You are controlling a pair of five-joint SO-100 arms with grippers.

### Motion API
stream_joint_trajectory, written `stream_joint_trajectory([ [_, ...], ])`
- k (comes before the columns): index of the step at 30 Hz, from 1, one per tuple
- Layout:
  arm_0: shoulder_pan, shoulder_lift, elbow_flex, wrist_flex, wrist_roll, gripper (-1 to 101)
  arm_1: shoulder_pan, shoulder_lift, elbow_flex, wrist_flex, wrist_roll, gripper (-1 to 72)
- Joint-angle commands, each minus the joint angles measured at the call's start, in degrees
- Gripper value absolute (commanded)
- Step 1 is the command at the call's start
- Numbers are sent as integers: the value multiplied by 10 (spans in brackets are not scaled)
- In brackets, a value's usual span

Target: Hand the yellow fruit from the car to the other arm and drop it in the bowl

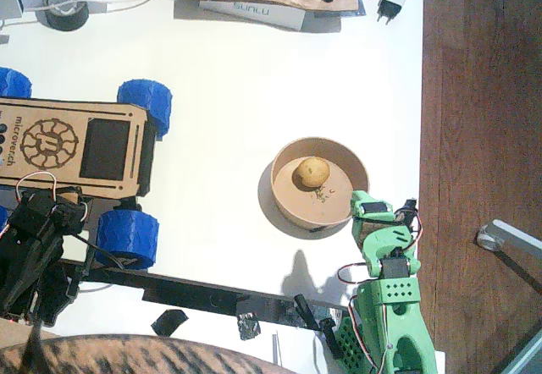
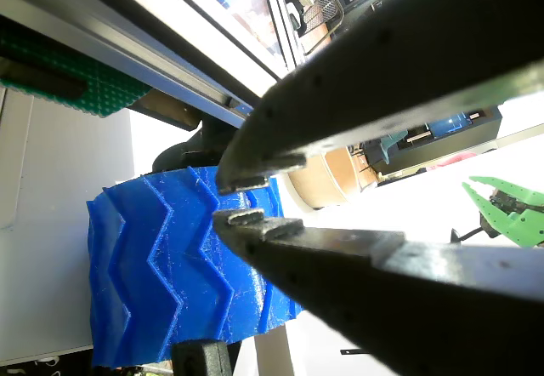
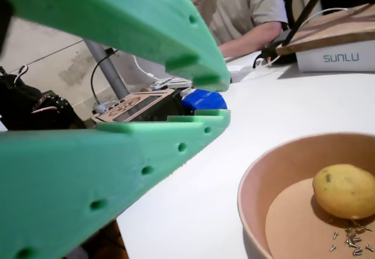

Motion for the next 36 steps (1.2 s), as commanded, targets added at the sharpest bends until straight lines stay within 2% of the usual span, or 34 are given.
stream_joint_trajectory([
  [1, -2, 1, 0, 9, -1, 1, -3, 5, -3, 4, 9, 0],
  [10, -2, 1, 0, 9, -1, 1, -2, 5, -3, 11, 12, 0],
  [20, -2, 0, 0, 9, -1, 1, -8, 5, -3, 60, 11, 0],
  [36, -2, 0, 0, 9, -1, 1, -28, 6, -3, 81, 6, 0],
])
